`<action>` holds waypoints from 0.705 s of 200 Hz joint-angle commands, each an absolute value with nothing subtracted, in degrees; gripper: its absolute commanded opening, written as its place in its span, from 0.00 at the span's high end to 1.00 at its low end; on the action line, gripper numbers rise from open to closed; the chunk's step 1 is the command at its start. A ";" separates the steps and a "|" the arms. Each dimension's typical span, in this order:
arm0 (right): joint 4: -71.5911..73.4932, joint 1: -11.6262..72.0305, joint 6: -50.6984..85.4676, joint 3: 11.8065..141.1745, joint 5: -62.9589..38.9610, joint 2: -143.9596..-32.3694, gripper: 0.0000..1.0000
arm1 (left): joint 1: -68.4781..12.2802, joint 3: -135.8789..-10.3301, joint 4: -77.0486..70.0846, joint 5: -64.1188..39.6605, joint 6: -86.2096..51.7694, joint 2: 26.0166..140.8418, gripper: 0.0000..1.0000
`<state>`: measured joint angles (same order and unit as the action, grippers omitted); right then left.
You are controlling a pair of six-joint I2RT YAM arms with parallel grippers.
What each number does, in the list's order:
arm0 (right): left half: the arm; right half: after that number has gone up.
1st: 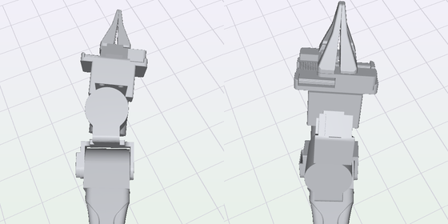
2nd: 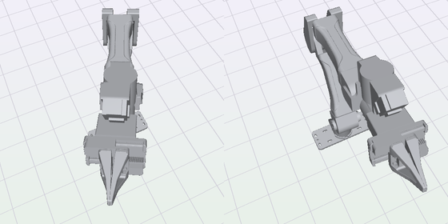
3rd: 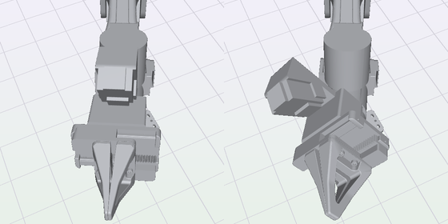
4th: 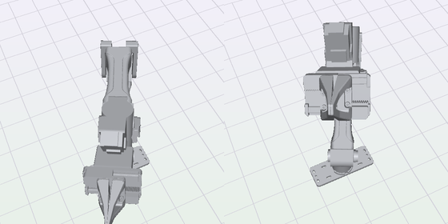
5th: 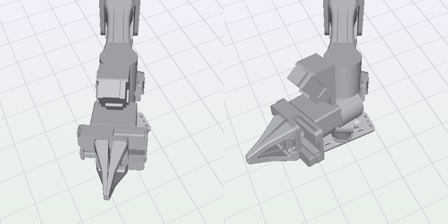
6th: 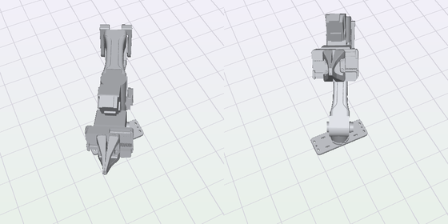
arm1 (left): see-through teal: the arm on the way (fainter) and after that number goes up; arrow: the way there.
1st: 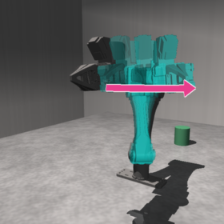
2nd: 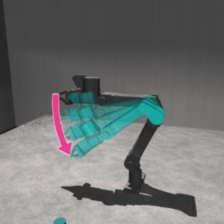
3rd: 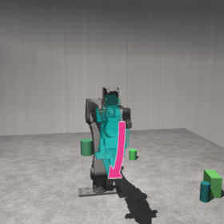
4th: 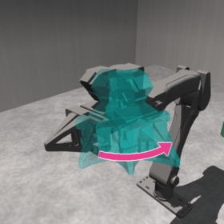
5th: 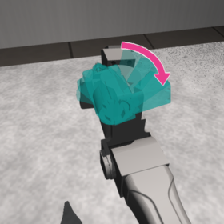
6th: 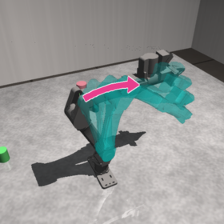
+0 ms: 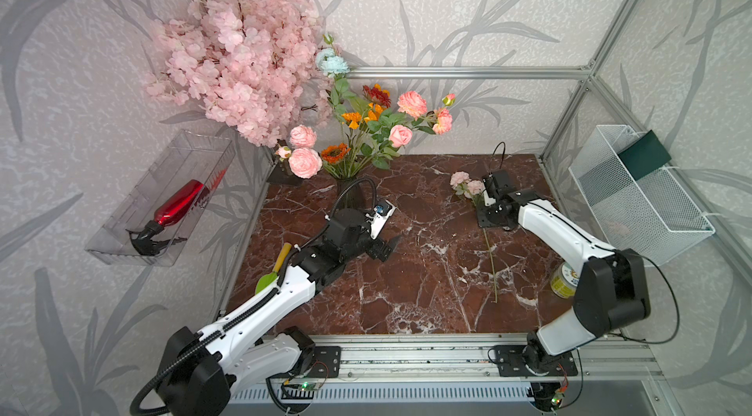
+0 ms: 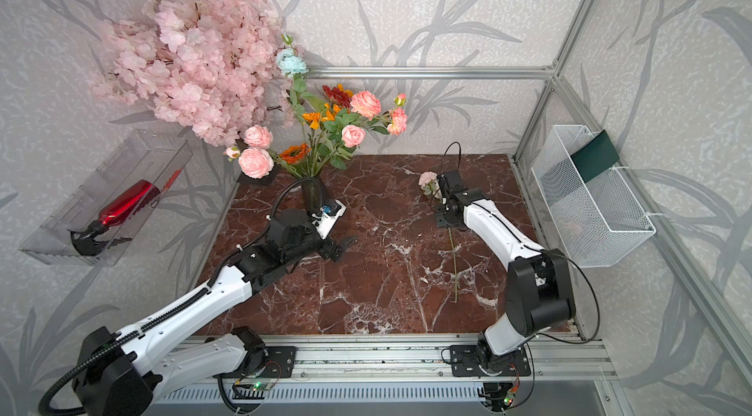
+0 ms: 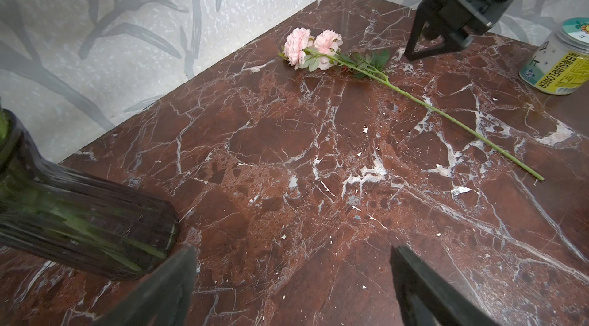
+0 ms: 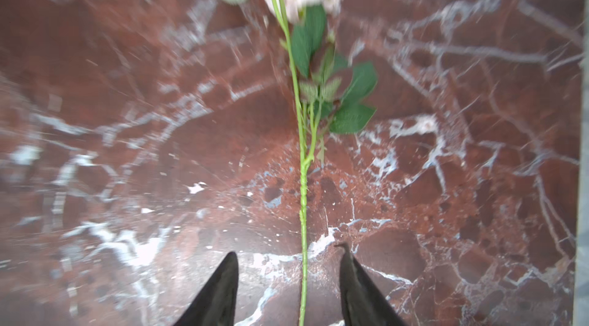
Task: Pick out pink flowers from the vase
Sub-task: Place the flower at the center of the board, then pick up the flower from the vase.
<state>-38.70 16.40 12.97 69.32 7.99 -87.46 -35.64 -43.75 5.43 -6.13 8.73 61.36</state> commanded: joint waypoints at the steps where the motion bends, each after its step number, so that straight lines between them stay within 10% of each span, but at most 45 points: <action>1: -36.40 17.20 11.60 66.05 1.31 -80.17 0.44 | -35.86 -44.37 4.89 -2.85 7.27 59.74 0.09; 83: -7.45 22.93 11.88 45.68 -17.98 -55.33 0.03 | -35.62 -32.52 -5.35 7.84 5.54 48.59 0.24; 141: 1.83 32.67 14.49 44.11 -18.11 -59.45 0.01 | -35.62 -23.66 -15.53 22.99 5.32 41.42 0.37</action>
<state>-5.56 29.89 12.40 45.74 -16.99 -58.00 -35.62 -26.00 -7.68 13.80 5.72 44.25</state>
